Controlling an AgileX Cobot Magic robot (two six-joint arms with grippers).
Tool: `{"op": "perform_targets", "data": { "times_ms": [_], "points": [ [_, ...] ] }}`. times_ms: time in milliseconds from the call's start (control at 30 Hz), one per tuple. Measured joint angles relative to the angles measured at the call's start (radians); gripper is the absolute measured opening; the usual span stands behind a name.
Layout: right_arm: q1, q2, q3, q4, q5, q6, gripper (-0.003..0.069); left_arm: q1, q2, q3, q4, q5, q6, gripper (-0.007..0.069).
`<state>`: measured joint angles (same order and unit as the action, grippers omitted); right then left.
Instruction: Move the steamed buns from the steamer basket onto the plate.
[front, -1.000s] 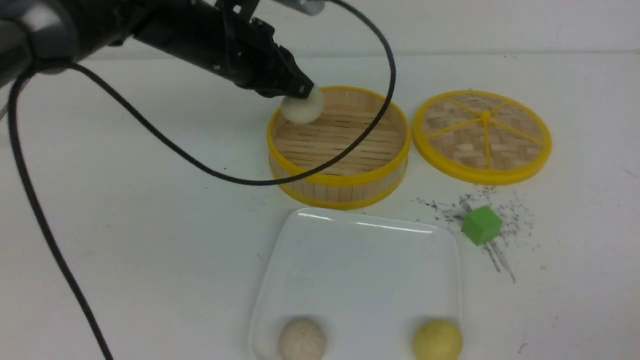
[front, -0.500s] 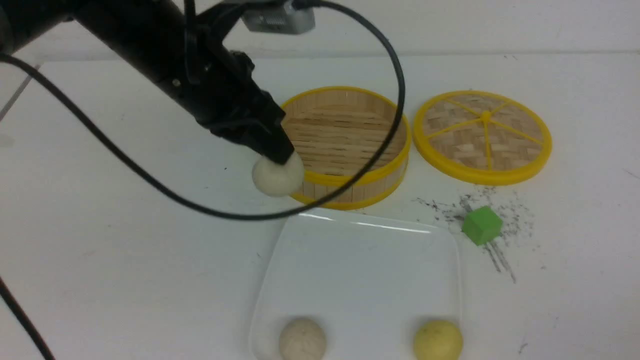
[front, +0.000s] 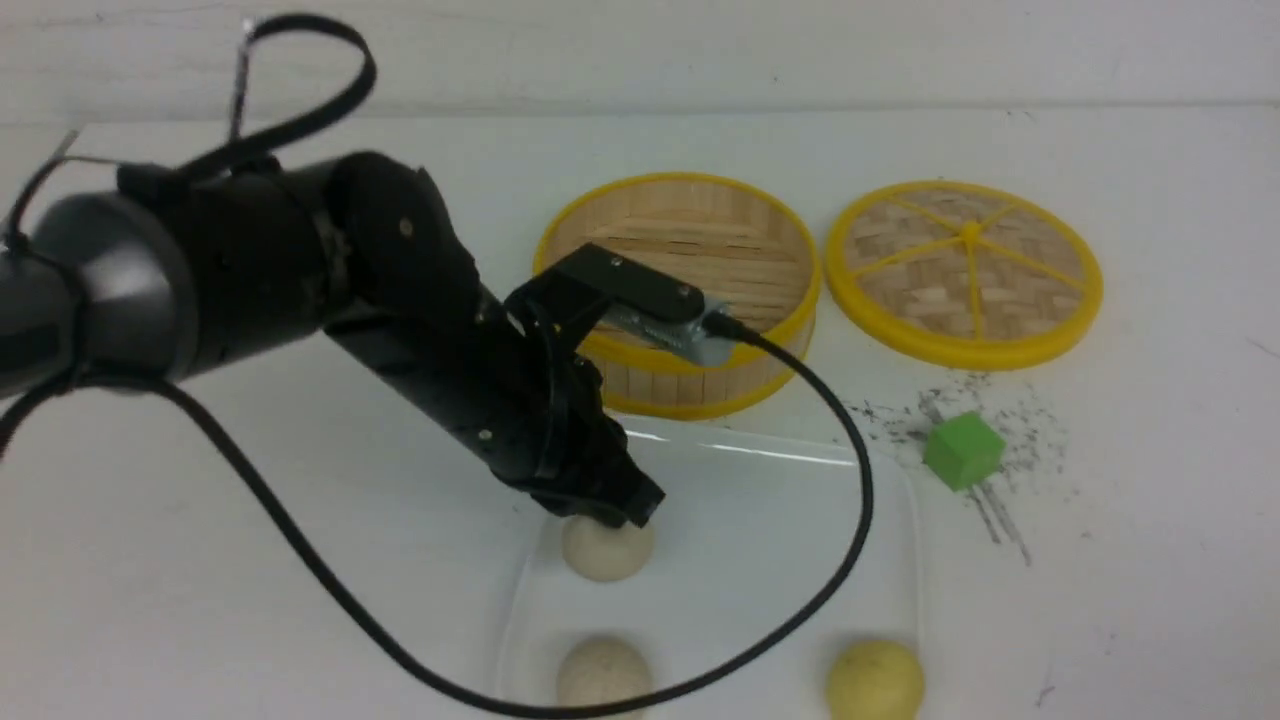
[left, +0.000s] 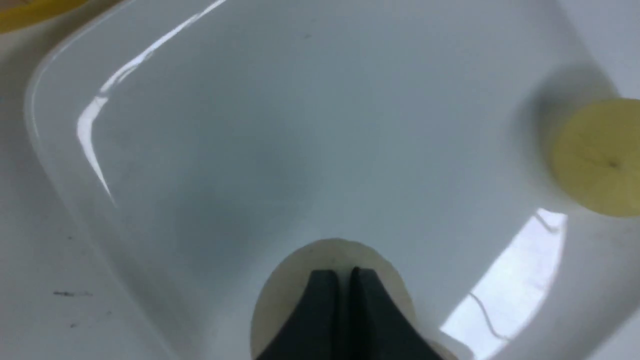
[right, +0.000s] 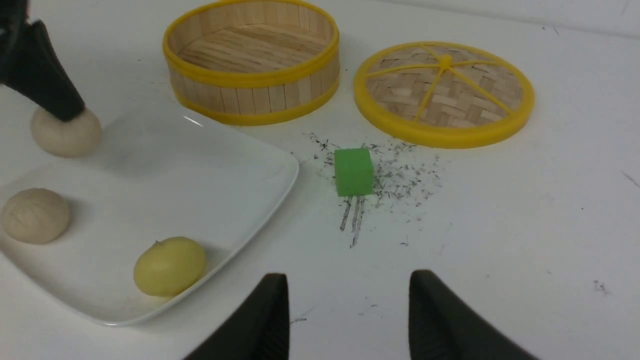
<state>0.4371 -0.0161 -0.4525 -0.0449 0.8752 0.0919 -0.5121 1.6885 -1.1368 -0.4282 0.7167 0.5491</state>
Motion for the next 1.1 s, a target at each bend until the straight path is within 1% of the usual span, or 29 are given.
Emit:
{"op": "perform_targets", "data": {
  "times_ms": [100,200,267,367,433,500,600,633,667,733,767,867,967,1033,1100],
  "points": [
    [0.0,0.0,0.0,0.001,0.0,0.0,0.0344,0.0,0.046,0.013,-0.002,-0.055,0.022,0.0023],
    [0.0,0.0,0.0,0.002,0.0,0.0,0.0344,-0.002,0.081,0.013,-0.018,-0.073,0.043,0.0023],
    [0.0,0.0,0.0,0.002,0.0,0.0,0.0344,-0.002,0.092,0.013,-0.026,-0.078,0.054,0.0023],
    [0.0,0.0,0.0,0.002,0.0,0.0,0.0344,-0.002,0.114,0.013,-0.07,-0.089,0.093,0.0023],
    [0.0,0.0,0.0,0.002,0.0,0.0,0.0344,-0.002,0.115,0.013,-0.081,-0.089,0.097,0.0024],
    [0.0,0.0,0.0,0.002,0.0,0.0,0.0344,-0.002,0.115,0.013,-0.092,-0.08,0.1,0.0041],
    [0.0,0.0,0.0,0.004,0.0,0.0,0.0344,-0.002,0.115,0.013,-0.096,-0.053,0.1,0.0122],
    [0.0,0.0,0.0,0.004,0.0,0.0,0.0344,-0.002,0.115,0.013,-0.101,-0.046,0.1,0.0172],
    [0.0,0.0,0.0,0.004,0.0,0.0,0.0344,-0.002,0.115,0.013,-0.108,-0.041,0.099,0.0244],
    [0.0,0.0,0.0,0.004,0.0,0.0,0.0344,-0.002,0.113,0.013,-0.115,-0.043,0.09,0.0348],
    [0.0,0.0,0.0,0.004,0.0,0.0,0.0344,-0.002,0.108,0.013,-0.115,-0.051,0.07,0.0421],
    [0.0,0.0,0.0,0.003,0.001,0.0,0.0344,-0.002,0.093,0.013,-0.115,-0.084,0.033,0.0549],
    [0.0,0.0,0.0,0.003,0.001,0.0,0.0344,-0.002,0.078,0.013,-0.114,-0.118,0.026,0.0573],
    [0.0,0.0,0.0,0.004,-0.001,0.0,0.0344,-0.002,0.042,0.015,-0.114,-0.184,0.04,0.0564],
    [0.0,0.0,0.0,0.004,-0.012,0.0,0.0344,-0.002,-0.008,0.018,-0.105,-0.267,0.054,0.0537]
  ]
}}
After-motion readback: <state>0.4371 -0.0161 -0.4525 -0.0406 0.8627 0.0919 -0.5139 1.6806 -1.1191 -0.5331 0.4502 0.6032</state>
